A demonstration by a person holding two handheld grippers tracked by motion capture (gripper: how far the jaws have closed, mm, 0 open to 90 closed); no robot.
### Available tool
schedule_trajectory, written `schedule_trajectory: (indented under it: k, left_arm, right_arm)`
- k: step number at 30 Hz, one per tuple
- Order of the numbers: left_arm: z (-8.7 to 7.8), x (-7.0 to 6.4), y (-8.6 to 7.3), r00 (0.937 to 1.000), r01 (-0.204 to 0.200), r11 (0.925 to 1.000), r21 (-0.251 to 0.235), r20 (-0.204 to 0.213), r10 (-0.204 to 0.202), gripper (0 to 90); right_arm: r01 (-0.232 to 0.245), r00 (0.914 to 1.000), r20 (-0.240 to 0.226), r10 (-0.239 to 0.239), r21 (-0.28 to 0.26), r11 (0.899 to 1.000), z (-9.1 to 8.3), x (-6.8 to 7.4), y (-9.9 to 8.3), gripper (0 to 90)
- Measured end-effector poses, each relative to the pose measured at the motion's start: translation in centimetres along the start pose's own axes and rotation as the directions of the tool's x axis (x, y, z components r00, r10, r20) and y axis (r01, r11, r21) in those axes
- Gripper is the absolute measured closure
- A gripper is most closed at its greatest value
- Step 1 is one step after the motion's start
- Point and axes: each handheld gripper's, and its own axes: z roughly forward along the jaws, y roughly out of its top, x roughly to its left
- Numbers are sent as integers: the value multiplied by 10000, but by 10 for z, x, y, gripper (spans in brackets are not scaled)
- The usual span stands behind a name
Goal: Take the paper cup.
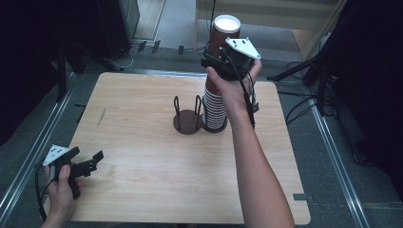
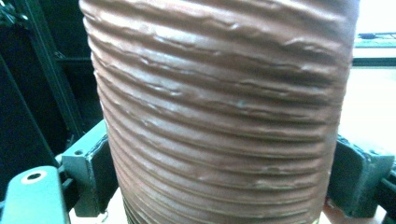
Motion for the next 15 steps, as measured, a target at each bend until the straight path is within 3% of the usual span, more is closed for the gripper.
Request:
schedule_trajectory:
  k: [10, 15]
  left_arm:
    - [0, 0, 0, 10000, -3, 10000, -31, 7, 3, 0]
    - [0, -1, 0, 10000, -67, 10000, 12, 4, 67, 0]
  right_arm:
    - [-320, 9994, 76, 323, -388, 9987, -9, -4, 18, 121]
    - [-472, 9984, 275, 487, -530, 9975, -20, -18, 26, 120]
